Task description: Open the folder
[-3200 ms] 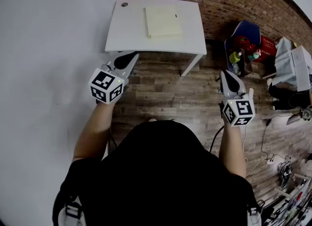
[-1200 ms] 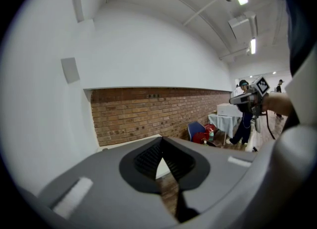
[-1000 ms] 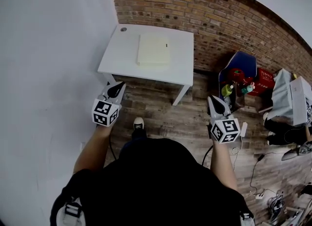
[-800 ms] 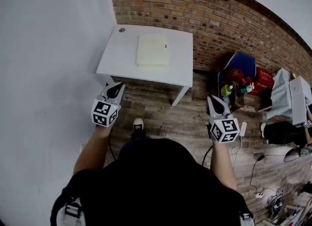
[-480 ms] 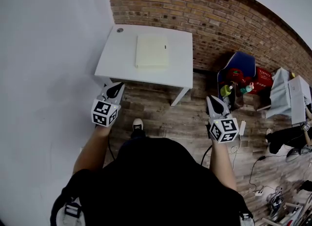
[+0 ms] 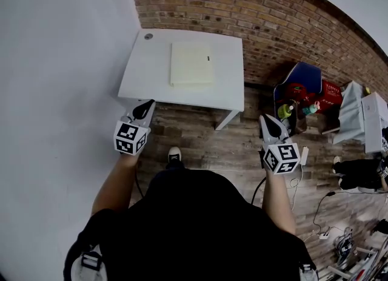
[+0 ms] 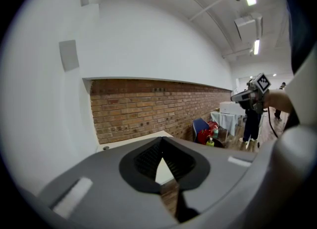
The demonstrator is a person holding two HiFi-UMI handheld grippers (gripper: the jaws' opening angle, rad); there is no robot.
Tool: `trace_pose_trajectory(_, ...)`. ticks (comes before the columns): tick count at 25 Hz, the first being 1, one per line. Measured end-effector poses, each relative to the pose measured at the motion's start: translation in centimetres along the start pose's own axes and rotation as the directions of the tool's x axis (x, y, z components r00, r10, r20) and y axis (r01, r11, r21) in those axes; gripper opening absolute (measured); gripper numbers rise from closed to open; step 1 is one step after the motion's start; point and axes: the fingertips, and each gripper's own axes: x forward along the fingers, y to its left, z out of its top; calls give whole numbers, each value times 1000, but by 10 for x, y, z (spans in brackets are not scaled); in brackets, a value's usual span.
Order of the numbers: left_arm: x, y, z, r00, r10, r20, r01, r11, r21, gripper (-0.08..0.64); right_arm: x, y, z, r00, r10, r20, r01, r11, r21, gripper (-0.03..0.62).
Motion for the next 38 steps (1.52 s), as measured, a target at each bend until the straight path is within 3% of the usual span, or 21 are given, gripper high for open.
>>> trace_pose_trajectory(23, 69, 37, 3, 999, -44, -14, 44, 999, -20, 2, 64, -22, 6, 998, -10, -59, 10, 1000, -2, 2)
trace_pose_trajectory(38, 112, 96, 17, 997, -80, -12, 80, 997, -23, 2, 128, -21, 30, 994, -47, -100, 45, 999, -26, 2)
